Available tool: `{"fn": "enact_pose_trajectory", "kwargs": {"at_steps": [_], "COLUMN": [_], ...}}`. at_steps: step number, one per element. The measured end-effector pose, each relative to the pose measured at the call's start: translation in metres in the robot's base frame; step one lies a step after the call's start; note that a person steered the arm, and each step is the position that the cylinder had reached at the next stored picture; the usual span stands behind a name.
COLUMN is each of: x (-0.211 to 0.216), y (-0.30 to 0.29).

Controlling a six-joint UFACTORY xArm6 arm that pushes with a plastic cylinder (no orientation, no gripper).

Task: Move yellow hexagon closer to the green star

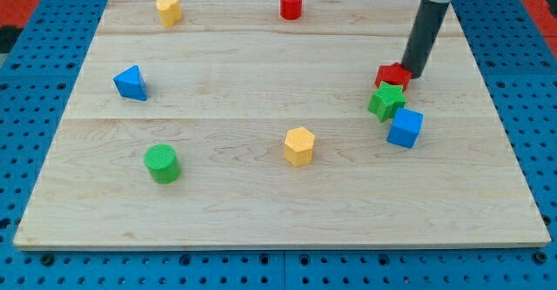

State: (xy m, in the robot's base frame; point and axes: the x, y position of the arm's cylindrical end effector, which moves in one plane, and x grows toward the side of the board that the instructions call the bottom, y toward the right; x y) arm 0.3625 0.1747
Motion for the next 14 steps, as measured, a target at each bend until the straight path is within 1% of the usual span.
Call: {"fn": "enact_pose_trajectory", "kwargs": {"at_steps": [1, 2, 3, 4, 5, 6, 7, 8, 9, 10, 11, 12, 14], "x": [-0.002, -0.033, -0.033, -0.015, 0.044, 0.114, 0.168, 0.172, 0.220, 0.235, 0.209, 0.194, 0.193], "y": [-0.010, -0.027, -0.085, -0.122, -0.132, -0.134, -0.149, -0.131, -0.118, -0.153, -0.203, -0.211, -0.179]}}
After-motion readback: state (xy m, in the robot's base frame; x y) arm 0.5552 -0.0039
